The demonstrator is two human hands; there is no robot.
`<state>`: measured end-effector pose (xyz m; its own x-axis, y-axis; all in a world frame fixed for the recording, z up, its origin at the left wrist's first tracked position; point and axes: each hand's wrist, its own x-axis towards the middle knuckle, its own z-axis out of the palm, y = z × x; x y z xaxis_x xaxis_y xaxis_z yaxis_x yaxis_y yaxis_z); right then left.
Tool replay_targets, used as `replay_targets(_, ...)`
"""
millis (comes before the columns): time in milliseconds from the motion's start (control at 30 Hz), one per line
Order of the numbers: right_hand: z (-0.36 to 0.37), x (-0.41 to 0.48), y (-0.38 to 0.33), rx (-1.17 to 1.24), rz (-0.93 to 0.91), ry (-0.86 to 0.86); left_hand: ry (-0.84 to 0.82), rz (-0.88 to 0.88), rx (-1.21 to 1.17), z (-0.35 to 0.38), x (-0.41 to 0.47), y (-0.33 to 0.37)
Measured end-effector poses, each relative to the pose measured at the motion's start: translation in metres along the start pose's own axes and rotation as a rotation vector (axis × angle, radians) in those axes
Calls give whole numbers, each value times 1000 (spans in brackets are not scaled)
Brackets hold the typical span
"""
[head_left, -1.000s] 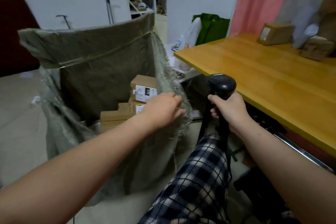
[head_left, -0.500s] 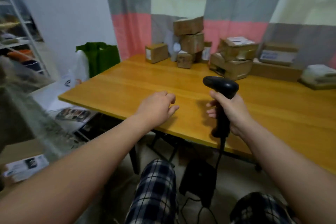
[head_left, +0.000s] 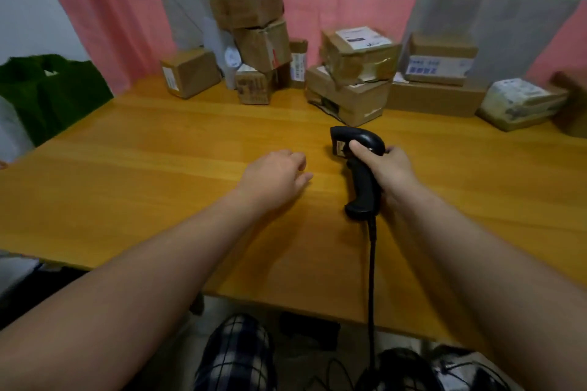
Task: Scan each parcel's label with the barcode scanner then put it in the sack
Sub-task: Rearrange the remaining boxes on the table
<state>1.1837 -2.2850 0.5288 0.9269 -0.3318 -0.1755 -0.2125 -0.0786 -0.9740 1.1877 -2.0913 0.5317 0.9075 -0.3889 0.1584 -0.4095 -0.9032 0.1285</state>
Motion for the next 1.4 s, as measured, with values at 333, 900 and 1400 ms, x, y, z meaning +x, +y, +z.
replay_targets(333,17,28,-30,-633,87,-86,-245,-189,-72,-41,43,-72)
replay_targets(900,196,124,-189,-570,-243,-21,-84,-425,-85,-107,152,-249)
replay_targets(1400,221,237,-173,-293,-208,-31,-179,-625,-489,-63,251,-361)
